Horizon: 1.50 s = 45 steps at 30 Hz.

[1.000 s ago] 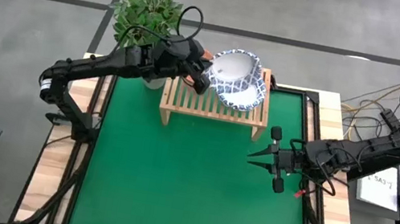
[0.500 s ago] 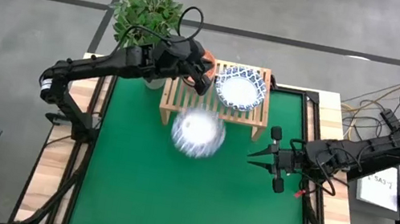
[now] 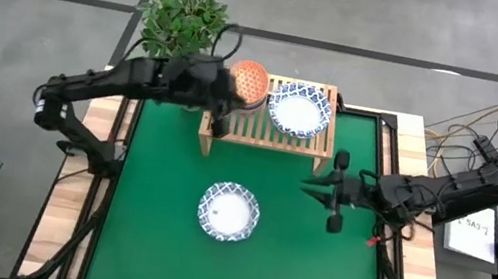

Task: Place and stack bowls onto a shelf
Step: Stack the white bowl on top of the white bowl on the shelf

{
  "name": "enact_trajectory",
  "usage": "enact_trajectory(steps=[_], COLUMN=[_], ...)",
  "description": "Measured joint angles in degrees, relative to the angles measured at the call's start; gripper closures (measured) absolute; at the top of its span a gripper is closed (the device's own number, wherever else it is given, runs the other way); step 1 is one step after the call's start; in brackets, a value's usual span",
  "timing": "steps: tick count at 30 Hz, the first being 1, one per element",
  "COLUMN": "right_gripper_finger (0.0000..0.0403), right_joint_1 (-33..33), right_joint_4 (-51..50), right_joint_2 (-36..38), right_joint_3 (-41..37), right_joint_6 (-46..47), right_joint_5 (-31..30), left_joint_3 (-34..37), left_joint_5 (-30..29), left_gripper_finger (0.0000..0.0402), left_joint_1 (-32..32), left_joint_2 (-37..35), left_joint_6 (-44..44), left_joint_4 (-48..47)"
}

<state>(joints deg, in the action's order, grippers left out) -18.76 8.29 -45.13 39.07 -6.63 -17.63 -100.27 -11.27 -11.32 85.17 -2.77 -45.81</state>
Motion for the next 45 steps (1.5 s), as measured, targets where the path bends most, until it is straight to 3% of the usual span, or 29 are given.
enact_trajectory(steps=[4,10,17,21,25,32,45], right_gripper_finger=[0.0335,0.0335,0.0334,0.0319,0.0284,0.0231,0.0223], right_joint_1=[0.0,1.6,5.0,6.9,7.9,9.5,10.9], right_joint_4=[-2.2,-15.8,-46.6,-56.5,-57.3,-57.3,-51.3], right_joint_2=[-5.1,-14.2,-28.3,-35.2,-40.9,-50.1,-61.4], right_joint_3=[2.0,13.2,30.8,37.6,41.0,42.4,43.2], right_joint_6=[9.6,27.6,49.5,59.1,63.3,67.7,63.6], right_joint_5=[-7.0,-9.4,-8.7,-1.4,4.1,7.6,8.9], left_joint_3=[5.4,23.3,39.5,45.4,49.1,51.5,52.1], left_joint_5=[3.2,3.0,2.8,2.8,2.8,2.8,2.8], left_gripper_finger=[0.0387,0.04,0.04,0.04,0.04,0.04,0.04], left_joint_1=[3.8,8.9,11.1,11.1,11.1,11.1,11.1], left_joint_2=[-5.7,-19.1,-34.3,-40.6,-44.8,-48.8,-50.1], left_joint_6=[-3.3,-4.4,-6.1,-7.9,-9.8,-12.0,-13.3], left_joint_4=[-1.5,8.1,19.3,24.0,26.4,26.5,24.2])
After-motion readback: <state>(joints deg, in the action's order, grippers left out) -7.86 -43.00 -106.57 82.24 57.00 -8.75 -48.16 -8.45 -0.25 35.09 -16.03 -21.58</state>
